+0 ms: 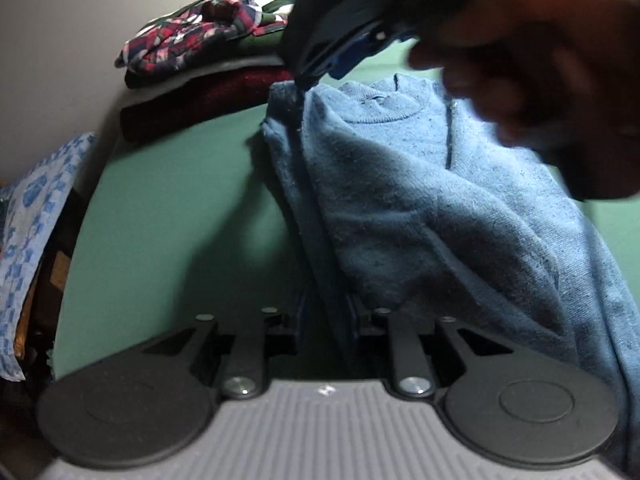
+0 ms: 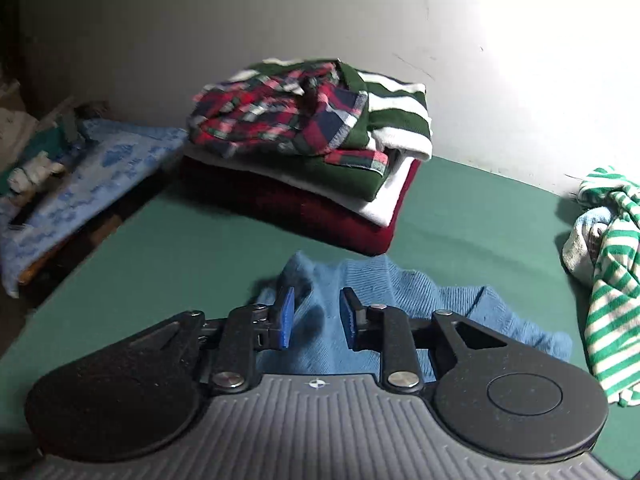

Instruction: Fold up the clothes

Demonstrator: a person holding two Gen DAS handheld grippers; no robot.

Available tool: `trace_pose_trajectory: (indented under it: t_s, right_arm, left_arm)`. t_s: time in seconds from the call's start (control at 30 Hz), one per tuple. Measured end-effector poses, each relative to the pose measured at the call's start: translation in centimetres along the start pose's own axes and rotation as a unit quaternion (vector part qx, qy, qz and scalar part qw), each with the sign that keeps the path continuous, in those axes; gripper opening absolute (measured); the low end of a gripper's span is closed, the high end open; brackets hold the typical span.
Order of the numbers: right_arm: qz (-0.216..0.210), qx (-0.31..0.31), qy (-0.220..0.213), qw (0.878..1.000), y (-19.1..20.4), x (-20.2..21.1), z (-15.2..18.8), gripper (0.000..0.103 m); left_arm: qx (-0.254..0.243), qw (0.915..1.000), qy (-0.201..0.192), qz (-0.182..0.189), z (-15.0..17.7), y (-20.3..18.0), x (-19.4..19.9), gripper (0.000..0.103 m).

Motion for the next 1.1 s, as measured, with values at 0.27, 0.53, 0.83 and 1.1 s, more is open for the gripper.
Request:
trace_pose_trajectory:
  t_s: [0.27, 0.53, 0.83, 1.1]
  right_arm:
    - [-0.014, 0.001, 0.039, 0.999, -1.3, -3.4, 0.1, 0.01]
    - [0.042, 0.027, 0.036, 0.998, -1.0, -4.4, 1.7, 0.01]
    - [0.013, 0.029, -0.008, 0.999, -1.7, 0.9, 1.5, 0.022]
    - [-0.027, -0.011, 0.014, 0.999, -1.4, -0.2, 2.1, 0.021]
  left_arm:
    - [-0.01, 0.9999, -0.006, -0.012, 0.3, -0.6, -0.2, 0.021]
    - [-0.036, 0.9989, -0.018, -0.024, 0.7, -1.3, -0.1, 0.021]
    - [-0.031, 0.9993, -0.02, -0.012, 0.8, -0.6, -0.1, 0.021]
    - [-0.026, 0.9995, -0.016, -0.005, 0.8, -0.3, 0.4, 0.021]
Point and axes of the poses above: each gripper's, at about its wrist camera, not at the fingertips, and x roughly against the way its jaws point, y to its left, z to its underside, the point moved 2 cm from there along -x, roughly the way its jaws point, and after that the axes turned 10 degrees about -z, right-handed, at the moved point
